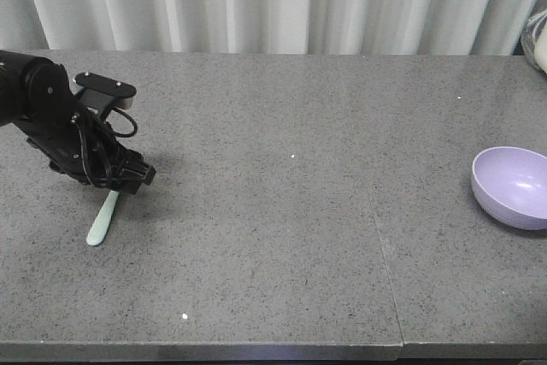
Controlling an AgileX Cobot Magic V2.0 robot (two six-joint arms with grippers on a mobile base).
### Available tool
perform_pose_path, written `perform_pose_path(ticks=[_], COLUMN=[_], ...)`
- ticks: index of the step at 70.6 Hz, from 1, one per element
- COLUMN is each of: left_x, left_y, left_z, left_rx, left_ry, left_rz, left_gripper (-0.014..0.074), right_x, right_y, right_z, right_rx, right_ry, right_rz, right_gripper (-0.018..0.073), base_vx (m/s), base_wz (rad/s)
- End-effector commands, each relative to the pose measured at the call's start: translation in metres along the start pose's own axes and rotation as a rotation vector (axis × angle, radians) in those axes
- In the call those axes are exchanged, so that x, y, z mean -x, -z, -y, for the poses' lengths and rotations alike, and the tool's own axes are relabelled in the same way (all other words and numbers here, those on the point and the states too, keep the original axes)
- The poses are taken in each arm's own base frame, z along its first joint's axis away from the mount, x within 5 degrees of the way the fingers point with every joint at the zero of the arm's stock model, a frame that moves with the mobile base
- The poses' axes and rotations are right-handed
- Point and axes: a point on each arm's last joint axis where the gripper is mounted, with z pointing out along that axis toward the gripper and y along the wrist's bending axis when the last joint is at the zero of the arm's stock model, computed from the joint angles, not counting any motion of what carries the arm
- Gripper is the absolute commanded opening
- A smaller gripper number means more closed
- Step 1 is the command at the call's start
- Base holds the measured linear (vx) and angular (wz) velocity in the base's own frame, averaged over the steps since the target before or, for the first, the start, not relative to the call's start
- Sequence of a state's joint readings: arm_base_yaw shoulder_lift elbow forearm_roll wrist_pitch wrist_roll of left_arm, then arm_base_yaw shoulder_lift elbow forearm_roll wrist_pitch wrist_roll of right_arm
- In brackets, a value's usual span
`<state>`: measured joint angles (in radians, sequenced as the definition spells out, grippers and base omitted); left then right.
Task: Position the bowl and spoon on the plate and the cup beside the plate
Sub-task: 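Lower the left gripper over the pale green spoon handle and grasp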
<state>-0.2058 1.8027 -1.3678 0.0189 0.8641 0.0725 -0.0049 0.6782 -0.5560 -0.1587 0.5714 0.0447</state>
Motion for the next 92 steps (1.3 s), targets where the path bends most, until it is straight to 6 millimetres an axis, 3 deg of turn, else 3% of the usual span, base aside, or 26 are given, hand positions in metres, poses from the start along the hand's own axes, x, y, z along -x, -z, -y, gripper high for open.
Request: perform_pose_path(ticks=[1,16,38,48,68,82,92], left_x=[0.01,0.012,0.01,0.01,0.008,0.006,0.004], left_y=[0.016,0.007,-0.008,-0.007,-0.007,-0.002,0.016], left_z=[0.001,0.001,0.001,0.001,0.002,0.002,0.002], left_rx=[0.003,0.002,0.007,0.007,-0.005,-0.01,-0.007], left_ry=[0.01,0.044,0.054,0.071,0.082,0.086,0.084], left_rz=[0.078,0.075,0.031,0.029,0.013,-0.001,0.016], left_gripper=[0.046,0.0456,0.0376,0.0318,0.0109,0.0078,0.0078], right_x=[0.014,0.014,0.013,0.011,0.01,0.013,0.015], right_y=[0.004,0.004,0.004,0.004,0.004,0.004,0.004], right_z=[0.002,0.002,0.002,0.002,0.002,0.002,0.002], right_rx=[-0.012,-0.012,-0.012,-0.013,-0.014,-0.012,-0.011], right_ry=[0.018,0.018,0.018,0.018,0.018,0.018,0.018], right_rz=[0.08,0.078,0.065,0.044,0.036,0.071,0.084], right_gripper=[0.0517,0.0517,0.0517,0.0517,0.0517,0.0517,0.0517], base_vx=[0.0,0.0,0.0,0.0,0.0,0.0,0.0], base_wz=[0.0,0.0,0.0,0.0,0.0,0.0,0.0])
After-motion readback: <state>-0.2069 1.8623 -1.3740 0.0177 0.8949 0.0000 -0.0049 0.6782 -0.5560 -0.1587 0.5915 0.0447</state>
